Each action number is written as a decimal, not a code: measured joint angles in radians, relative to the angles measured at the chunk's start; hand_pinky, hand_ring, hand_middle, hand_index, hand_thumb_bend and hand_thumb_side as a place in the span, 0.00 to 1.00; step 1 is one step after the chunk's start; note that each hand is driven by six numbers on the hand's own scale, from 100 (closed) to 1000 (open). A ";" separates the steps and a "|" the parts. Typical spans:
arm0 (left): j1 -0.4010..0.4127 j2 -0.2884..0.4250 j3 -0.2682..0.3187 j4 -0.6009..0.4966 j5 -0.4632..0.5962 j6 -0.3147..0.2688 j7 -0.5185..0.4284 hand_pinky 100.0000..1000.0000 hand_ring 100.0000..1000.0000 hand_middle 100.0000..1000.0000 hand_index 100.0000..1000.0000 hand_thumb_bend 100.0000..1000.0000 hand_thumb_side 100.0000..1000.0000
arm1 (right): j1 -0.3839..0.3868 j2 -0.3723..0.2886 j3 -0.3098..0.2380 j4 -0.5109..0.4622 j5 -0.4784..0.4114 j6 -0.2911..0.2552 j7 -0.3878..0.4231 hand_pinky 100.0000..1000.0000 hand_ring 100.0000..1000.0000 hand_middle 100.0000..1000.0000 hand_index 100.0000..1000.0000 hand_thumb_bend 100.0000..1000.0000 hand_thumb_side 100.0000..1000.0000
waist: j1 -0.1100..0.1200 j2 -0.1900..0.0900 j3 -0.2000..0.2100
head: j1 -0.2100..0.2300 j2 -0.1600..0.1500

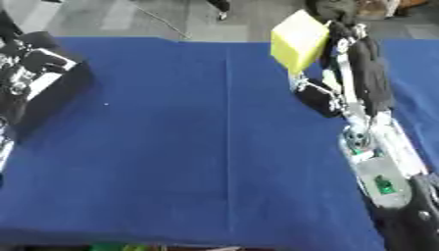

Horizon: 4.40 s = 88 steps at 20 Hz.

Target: Pick up the objects with one hand, pass them to the other hand, and then place them into the box on the other side of the table.

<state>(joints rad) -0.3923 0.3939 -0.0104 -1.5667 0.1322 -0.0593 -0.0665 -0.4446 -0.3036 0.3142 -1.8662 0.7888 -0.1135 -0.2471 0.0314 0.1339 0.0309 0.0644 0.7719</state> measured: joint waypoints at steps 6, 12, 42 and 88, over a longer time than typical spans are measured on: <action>-0.032 0.022 -0.078 0.010 0.000 0.031 -0.073 0.61 0.57 0.67 0.81 0.68 0.63 | -0.050 0.032 0.105 -0.020 -0.002 -0.125 0.094 0.56 0.45 0.12 0.29 0.00 0.00 | 0.005 0.000 0.005 | 0.005 0.000; -0.064 0.048 -0.171 0.003 0.008 0.074 -0.172 0.60 0.55 0.66 0.81 0.68 0.65 | -0.081 0.060 0.156 -0.020 0.005 -0.195 0.135 0.56 0.45 0.13 0.30 0.00 0.00 | 0.011 0.000 0.009 | -0.008 0.000; -0.169 0.092 -0.409 -0.076 0.128 0.212 -0.456 0.60 0.54 0.64 0.81 0.68 0.66 | -0.133 0.109 0.249 0.110 0.281 -0.342 0.094 0.57 0.45 0.16 0.28 0.00 0.00 | 0.033 0.000 0.027 | -0.075 0.000; -0.144 0.118 -0.404 -0.052 0.131 0.195 -0.515 0.63 0.58 0.67 0.80 0.71 0.63 | -0.110 0.115 0.257 0.160 0.448 -0.224 0.040 0.55 0.45 0.20 0.28 0.00 0.00 | 0.034 0.000 0.017 | -0.075 0.000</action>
<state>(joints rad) -0.5360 0.5116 -0.4147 -1.6187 0.2632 0.1354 -0.5817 -0.5545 -0.1881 0.5709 -1.7064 1.2363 -0.3379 -0.2073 0.0652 0.1338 0.0482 -0.0108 0.7719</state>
